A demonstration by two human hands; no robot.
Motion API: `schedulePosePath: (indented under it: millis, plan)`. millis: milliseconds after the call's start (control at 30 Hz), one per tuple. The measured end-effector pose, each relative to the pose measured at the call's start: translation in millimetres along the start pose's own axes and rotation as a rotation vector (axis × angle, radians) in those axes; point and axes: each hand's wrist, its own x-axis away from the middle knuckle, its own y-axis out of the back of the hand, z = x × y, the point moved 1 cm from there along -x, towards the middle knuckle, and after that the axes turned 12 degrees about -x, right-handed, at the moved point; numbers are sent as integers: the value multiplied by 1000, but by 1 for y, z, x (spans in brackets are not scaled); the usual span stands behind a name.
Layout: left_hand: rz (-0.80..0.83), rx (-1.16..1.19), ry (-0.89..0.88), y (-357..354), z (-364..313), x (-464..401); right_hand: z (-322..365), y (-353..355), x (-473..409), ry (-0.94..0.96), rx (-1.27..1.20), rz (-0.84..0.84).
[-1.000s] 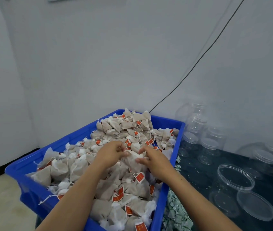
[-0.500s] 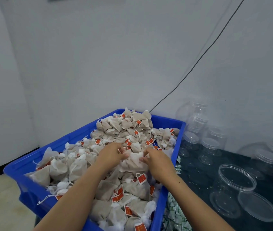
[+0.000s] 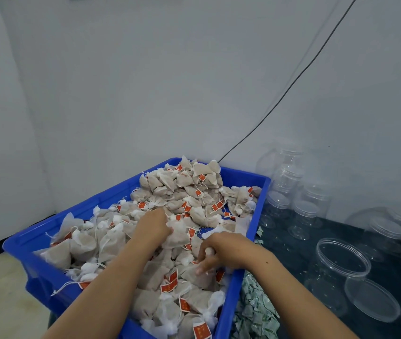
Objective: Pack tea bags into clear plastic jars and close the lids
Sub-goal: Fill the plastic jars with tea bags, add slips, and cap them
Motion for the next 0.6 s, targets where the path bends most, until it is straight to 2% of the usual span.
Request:
schedulePosePath:
  millis: [133,200,267,333,433,500,600]
  plan:
    - [-52,-57,62,1,4,2,2,0,2,-25,121,44]
    - [-68,-109,34,0,4,3,2,0,2,-42,145,77]
    - [-144,-101,-110,0,1,3,1,-1,0,-42,172,73]
    - [-151,-30,-338,3,-6,6,1,-2,-3,-36,165,26]
    - [92,-76,-586,-3,-22,13,-3,-3,-8,-18,83,-164]
    - [250,-167,-590,-9,-27,16,-6,-3,-9,-19,-6,-367]
    - [368,-130,-565,-10,-24,16,-6,-3,-5,7,-45,-598]
